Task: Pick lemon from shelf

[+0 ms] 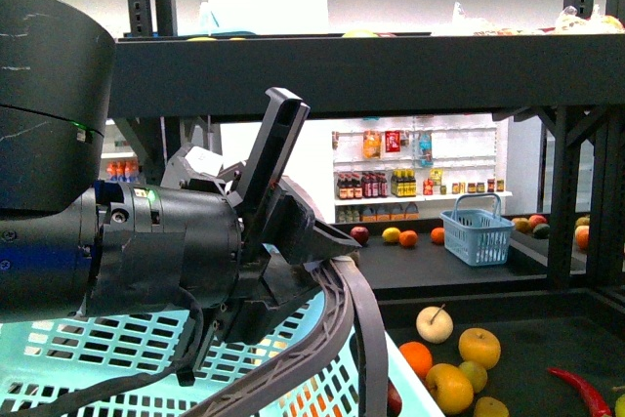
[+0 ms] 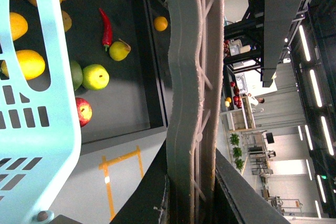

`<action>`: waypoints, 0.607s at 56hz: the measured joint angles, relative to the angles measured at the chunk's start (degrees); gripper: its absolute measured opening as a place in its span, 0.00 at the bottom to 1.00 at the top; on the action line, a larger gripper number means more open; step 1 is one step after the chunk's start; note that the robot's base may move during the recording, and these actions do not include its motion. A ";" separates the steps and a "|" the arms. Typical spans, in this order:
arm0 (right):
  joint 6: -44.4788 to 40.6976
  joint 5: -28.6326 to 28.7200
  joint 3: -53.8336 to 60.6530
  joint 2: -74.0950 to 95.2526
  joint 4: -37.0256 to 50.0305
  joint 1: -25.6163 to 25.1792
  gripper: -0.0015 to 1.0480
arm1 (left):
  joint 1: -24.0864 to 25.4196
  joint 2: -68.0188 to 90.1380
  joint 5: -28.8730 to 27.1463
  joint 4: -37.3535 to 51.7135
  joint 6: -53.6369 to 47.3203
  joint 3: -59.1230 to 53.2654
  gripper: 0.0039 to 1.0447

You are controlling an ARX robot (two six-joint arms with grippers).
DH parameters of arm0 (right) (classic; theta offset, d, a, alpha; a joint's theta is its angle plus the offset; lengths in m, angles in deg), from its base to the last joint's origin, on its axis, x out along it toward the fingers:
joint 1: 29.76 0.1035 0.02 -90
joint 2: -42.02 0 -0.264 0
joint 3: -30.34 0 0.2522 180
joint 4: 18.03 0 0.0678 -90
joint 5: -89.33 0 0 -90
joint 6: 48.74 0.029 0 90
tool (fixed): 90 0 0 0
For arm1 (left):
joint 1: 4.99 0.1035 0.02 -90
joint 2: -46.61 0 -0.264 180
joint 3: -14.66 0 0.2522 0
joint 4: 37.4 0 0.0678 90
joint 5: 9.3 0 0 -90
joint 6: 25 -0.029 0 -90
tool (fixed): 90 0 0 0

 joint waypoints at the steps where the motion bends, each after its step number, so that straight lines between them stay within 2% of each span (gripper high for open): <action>1: 0.98 1.46 -0.42 2.45 0.02 -1.14 0.93 | 0.00 0.00 -0.02 0.00 -0.07 0.04 0.13; 7: 3.41 8.09 -3.28 13.42 4.87 -7.28 0.93 | 0.00 0.00 -0.20 0.00 -0.48 0.04 0.13; 12: 4.11 12.63 -8.63 27.34 13.40 -14.16 0.93 | 0.00 0.00 -0.48 0.00 -0.50 0.04 0.13; 19: 5.81 11.61 -18.99 49.55 21.07 -19.69 0.93 | 0.00 0.00 -0.42 0.00 -0.50 0.04 0.13; 27: 10.78 9.70 -31.89 72.50 17.49 -19.78 0.93 | 0.00 0.00 -0.39 0.00 -0.59 0.04 0.13; 34: 16.17 8.50 -42.75 89.66 14.08 -16.22 0.93 | 0.00 0.04 -0.44 0.00 -0.85 0.09 0.13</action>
